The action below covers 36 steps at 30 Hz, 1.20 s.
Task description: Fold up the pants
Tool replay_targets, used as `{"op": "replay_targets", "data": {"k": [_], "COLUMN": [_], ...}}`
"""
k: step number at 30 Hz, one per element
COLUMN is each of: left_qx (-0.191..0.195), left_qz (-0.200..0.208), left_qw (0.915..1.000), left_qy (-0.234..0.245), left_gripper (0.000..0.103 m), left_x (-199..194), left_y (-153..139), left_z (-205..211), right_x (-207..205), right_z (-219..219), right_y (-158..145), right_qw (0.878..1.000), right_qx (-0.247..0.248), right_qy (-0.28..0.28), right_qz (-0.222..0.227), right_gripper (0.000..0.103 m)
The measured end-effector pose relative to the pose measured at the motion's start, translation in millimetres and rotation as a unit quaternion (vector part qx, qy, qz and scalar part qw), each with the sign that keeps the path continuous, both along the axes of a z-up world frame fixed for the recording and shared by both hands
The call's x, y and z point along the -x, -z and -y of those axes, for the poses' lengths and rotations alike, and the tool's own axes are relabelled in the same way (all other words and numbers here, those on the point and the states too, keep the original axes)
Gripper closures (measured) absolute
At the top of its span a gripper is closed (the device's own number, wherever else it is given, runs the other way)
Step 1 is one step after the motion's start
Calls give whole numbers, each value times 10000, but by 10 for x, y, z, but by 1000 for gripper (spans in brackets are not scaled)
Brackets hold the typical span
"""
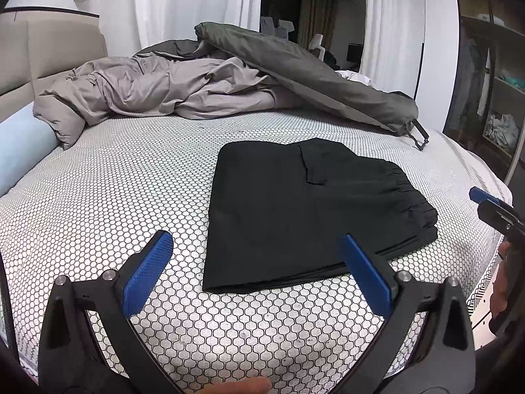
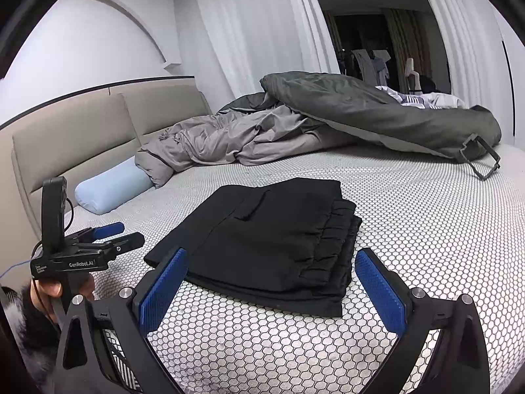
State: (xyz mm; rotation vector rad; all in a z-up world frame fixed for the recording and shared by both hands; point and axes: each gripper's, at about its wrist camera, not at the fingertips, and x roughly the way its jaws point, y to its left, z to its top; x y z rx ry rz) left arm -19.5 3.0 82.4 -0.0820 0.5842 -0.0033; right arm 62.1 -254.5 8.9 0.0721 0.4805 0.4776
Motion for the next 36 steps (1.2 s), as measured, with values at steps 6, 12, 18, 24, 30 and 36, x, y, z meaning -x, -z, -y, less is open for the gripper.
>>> {"op": "replay_targets", "data": {"k": [6, 12, 18, 24, 30, 36], "left_qx": [-113, -134, -147, -137, -137, -119], "left_qz": [26, 46, 63, 64, 76, 89], "left_qw": [9999, 9999, 9998, 9999, 9999, 9999], "left_qy": [54, 92, 83, 77, 72, 35], "left_gripper": [1, 1, 1, 1, 1, 1], "left_x": [-2, -14, -24, -27, -26, -22], "left_y": [10, 9, 12, 16, 16, 17], "left_z": [65, 62, 48, 31, 31, -6], "right_x": [17, 33, 29, 34, 26, 24], "right_z": [-23, -45, -52, -51, -35, -31], "right_y": [3, 8, 12, 17, 19, 17], "right_qw": [10000, 9999, 9999, 9999, 9999, 9999], "right_qx": [47, 99, 116, 121, 110, 101], "right_qy": [-34, -60, -76, -89, -79, -83], "right_qz": [42, 45, 42, 58, 63, 70], "right_gripper": [0, 0, 0, 0, 0, 0]}}
